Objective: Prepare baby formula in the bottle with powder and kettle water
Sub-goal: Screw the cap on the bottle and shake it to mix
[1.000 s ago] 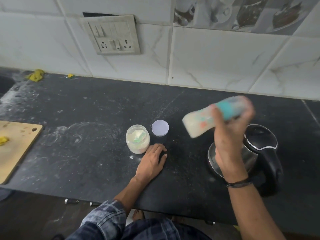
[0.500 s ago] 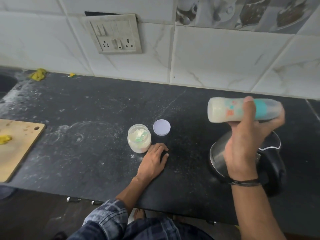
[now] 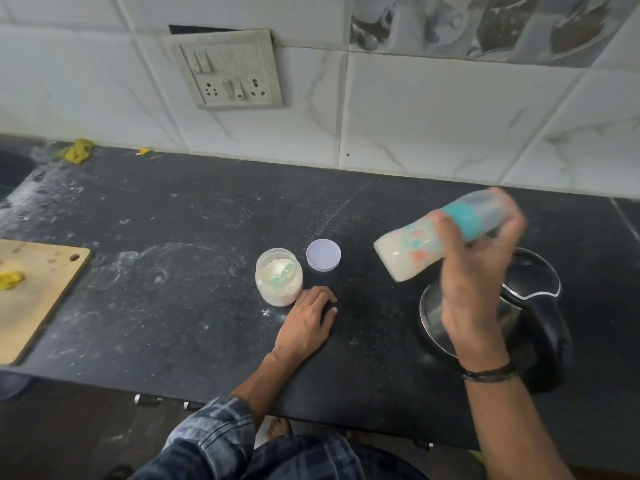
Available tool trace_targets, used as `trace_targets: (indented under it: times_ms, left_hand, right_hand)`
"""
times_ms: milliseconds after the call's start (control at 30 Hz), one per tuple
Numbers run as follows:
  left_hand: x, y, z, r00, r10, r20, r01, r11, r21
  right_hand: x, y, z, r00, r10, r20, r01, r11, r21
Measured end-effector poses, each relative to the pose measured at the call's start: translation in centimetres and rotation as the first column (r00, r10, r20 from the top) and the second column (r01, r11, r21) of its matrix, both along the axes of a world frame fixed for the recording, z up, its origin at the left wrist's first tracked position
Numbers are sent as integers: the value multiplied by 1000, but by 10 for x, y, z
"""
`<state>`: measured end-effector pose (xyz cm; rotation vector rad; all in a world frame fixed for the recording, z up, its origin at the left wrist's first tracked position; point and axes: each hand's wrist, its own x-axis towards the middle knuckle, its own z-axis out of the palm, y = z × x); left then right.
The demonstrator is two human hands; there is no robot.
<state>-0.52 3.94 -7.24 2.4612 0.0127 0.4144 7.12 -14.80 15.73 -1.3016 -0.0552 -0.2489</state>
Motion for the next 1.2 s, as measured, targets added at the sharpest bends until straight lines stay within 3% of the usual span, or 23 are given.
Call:
trace_targets:
  times_ms: [67,133,200,233,300,400,533,633,933,1033,1200]
  left_hand:
    - [1,-1,0,1000,9,-10,-9,1000,2]
    - [0,0,0,1000,16,-9,-16,1000,7]
    - [-1,0,-1,1000,11,-6,-10,1000,6]
    - [-1,1,0,1000,8,-4,-8,1000,6]
    - [-1,1,1,1000,5,-6,-5,1000,3]
    - [0,0,1,1000,11,-11,-11,1000,5]
    - [-1,1,0,1000,10,-20,-10,1000,4]
    - [-1,1,0,1000,9,-14,-9,1000,3]
    - [-1,0,2,1000,10,0,-10,1000,-4]
    - [-1,0,2,1000,13,-1,-13,1000,4]
    - [-1,0,2,1000,7,-6,-7,1000,2]
  right_hand:
    - [6,-3,3,987,-159,13,154,974,167]
    - [10,-2,-1,982,-188,24,183,972,147]
    - [9,3,-15,999,0,36,5,991,-135]
    - [7,5,-25,993,114,-5,-111,952,-286]
    - [1,7,-47,980,180,-87,-200,847,-492]
    - [-4,14,-72,983,147,-106,-180,732,-657]
    - [-2,22,-103,967,231,-108,-222,554,-803]
    - [-1,22,-123,955,280,-94,-219,461,-860]
    - [-7,25,-138,939,342,-43,-157,313,-937]
    - [-5,26,-137,934,347,-89,-185,256,-949]
    - [1,26,-138,929,319,-187,-276,262,-925]
